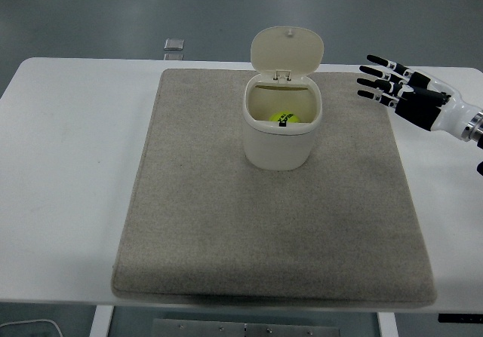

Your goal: Pick up the tennis ball and place it in the box.

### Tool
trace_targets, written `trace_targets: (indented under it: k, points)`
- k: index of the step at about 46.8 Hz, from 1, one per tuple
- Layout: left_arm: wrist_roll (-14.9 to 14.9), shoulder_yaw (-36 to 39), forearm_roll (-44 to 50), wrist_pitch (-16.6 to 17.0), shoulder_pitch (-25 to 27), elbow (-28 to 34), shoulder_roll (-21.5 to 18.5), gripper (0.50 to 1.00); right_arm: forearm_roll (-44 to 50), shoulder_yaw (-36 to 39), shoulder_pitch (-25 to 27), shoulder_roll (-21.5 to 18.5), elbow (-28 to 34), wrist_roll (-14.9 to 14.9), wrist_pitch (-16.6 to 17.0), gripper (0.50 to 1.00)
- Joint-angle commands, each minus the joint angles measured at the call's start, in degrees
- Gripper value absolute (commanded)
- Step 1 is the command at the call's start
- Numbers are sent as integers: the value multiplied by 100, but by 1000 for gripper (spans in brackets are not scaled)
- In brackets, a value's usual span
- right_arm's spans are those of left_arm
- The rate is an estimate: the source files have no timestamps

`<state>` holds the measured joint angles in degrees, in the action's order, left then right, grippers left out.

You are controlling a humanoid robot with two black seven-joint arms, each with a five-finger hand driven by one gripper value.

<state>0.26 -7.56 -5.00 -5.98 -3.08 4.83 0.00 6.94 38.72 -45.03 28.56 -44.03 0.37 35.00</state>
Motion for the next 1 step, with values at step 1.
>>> trace_targets:
  k: [1]
  points:
    - [0,0,-1,0,0,1,0,992,18,-5,12,-17,-1,-1,0,915]
